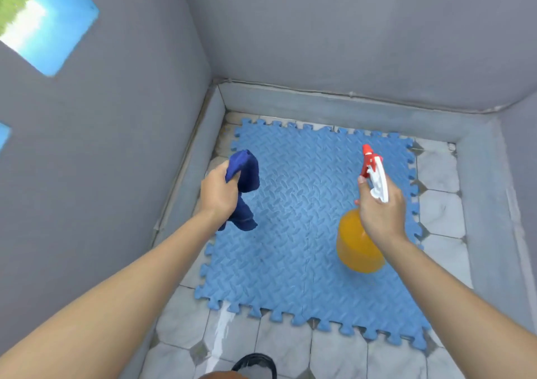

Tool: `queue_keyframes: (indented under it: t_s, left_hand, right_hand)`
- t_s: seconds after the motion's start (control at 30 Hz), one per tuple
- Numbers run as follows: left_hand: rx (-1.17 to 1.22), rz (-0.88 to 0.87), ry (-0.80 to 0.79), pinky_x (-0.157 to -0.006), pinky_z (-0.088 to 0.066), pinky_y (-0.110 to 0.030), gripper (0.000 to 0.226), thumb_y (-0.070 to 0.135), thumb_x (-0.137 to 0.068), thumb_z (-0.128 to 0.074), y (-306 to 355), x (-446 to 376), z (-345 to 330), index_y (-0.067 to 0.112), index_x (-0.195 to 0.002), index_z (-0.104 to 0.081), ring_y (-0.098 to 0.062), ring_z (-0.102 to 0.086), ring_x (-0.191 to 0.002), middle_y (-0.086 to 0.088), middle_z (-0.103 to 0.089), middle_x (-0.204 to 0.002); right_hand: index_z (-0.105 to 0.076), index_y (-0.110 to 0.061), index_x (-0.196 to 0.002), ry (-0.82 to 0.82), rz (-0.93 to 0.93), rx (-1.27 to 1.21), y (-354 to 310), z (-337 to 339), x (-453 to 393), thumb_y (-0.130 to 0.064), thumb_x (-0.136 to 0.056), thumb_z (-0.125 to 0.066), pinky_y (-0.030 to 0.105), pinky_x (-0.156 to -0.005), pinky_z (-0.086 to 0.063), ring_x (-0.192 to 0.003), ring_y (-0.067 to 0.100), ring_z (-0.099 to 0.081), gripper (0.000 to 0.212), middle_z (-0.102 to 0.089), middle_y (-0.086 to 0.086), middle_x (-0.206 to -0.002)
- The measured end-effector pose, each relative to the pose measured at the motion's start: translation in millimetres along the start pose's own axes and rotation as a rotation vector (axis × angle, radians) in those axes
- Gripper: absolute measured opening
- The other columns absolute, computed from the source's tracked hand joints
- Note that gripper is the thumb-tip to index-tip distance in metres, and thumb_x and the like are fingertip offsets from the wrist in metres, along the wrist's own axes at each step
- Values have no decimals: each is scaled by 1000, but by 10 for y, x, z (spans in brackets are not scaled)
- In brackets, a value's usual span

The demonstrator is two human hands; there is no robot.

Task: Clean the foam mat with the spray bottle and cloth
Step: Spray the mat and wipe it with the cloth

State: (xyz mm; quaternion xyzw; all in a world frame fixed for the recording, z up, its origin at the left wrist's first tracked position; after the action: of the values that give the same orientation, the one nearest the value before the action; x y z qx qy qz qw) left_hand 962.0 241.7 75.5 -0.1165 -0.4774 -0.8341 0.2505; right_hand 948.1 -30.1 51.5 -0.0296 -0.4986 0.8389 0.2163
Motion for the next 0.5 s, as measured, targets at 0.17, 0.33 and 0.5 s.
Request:
queue_keyframes:
  t_s: [0.17, 0.33, 0.5]
  left_hand:
    - [-91, -149, 224, -55, -39, -30, 19, 12, -93, -39, -751, -397, -281, 18, -81, -53, -24, -48, -61, -4, -56, -65]
    - [-313, -376, 190, -112, -32, -32, 64, -15, -77, -42, -1445, -574, -576, 15, -132, -56, -23, -40, -137, -8, -45, -147]
    - [-779, -277, -339, -121, -5, -39, 69, 21, -100, -39, -2393, -398, -952, 13, -152, 4, -29, 16, -146, -4, 26, -155]
  right_hand:
    - [-48, -28, -73, -82, 73, 163, 504, -509, -84, -29, -95, -55, 49, -67, -52, -71, 38, -65, 23, -59, 4, -67]
    - [-43, -26, -64, -144, 125, 300, 638, -788, -113, -33, -93, -54, 46, -66, -53, -68, 34, -64, 31, -60, 3, -63]
    - [-54, -17, -75, -328, 121, 256, 598, -929, -97, -28, -92, -60, 37, -65, -55, -74, 33, -63, 21, -54, 4, -75]
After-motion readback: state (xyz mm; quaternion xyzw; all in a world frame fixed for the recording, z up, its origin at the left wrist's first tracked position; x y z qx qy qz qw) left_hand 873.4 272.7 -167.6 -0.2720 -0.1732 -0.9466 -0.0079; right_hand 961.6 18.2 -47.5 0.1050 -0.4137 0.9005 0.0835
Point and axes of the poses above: each hand's wrist, its own x-axis away from the middle knuckle, its own z-axis out of the back of the hand, y = z × x, the point moved 2 cm from there along -x, towards the middle knuckle
